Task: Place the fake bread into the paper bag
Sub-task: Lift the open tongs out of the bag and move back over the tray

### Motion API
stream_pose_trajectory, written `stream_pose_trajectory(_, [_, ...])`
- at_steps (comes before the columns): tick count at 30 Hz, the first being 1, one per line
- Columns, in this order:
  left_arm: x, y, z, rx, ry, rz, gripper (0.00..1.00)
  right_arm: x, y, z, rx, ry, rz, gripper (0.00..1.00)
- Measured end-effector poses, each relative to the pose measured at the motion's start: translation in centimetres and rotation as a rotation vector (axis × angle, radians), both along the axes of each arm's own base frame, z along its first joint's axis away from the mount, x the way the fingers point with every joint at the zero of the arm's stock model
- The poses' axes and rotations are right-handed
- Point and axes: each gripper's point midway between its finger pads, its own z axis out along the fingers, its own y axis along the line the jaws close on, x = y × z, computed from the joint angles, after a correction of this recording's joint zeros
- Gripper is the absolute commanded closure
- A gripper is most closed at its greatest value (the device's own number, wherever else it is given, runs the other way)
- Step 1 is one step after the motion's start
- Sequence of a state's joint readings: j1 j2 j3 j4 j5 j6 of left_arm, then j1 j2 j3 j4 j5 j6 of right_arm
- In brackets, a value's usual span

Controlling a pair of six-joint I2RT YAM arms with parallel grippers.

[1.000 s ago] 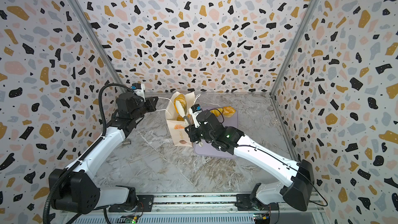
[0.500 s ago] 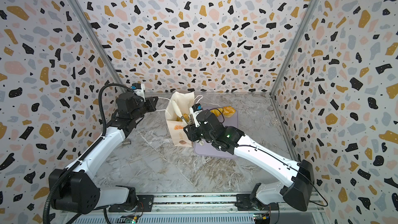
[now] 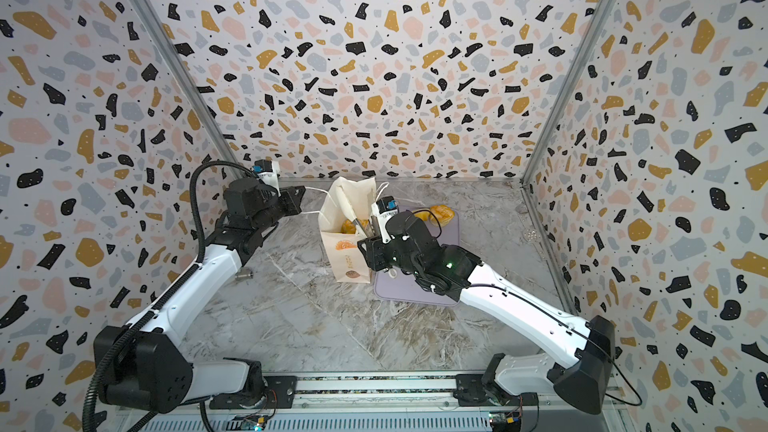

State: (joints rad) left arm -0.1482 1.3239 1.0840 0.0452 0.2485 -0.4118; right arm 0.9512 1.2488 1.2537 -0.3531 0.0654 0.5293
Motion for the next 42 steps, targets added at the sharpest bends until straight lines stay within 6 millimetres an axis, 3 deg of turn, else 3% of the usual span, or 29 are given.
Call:
stream_pose_trajectory(6, [-0.1, 0.1, -0.1, 0.0, -0.001, 0.005, 1.0, -0.7, -2.1, 2.2, 0.062, -0.062, -0.032, 0.49])
stream_pose_trajectory(23, [-0.4, 0.7, 0.1, -0.003, -0.02, 0.042, 1.0, -0.8, -5.0, 2.8, 0.068, -0.124, -0.12, 0.49])
stream_pose_trajectory(30, [-0.4, 0.7, 0.1, -0.002, -0.02, 0.042, 1.0, -0.2, -6.9, 1.4, 0.024, -0.118, -0.173, 0.49])
stream_pose_trajectory(42, [-0.4, 0.6, 0.0, -0.005, -0.016, 0.033, 1.0, 1.3, -11.3, -2.9, -0.027, -0.038, -0.301, 0.49])
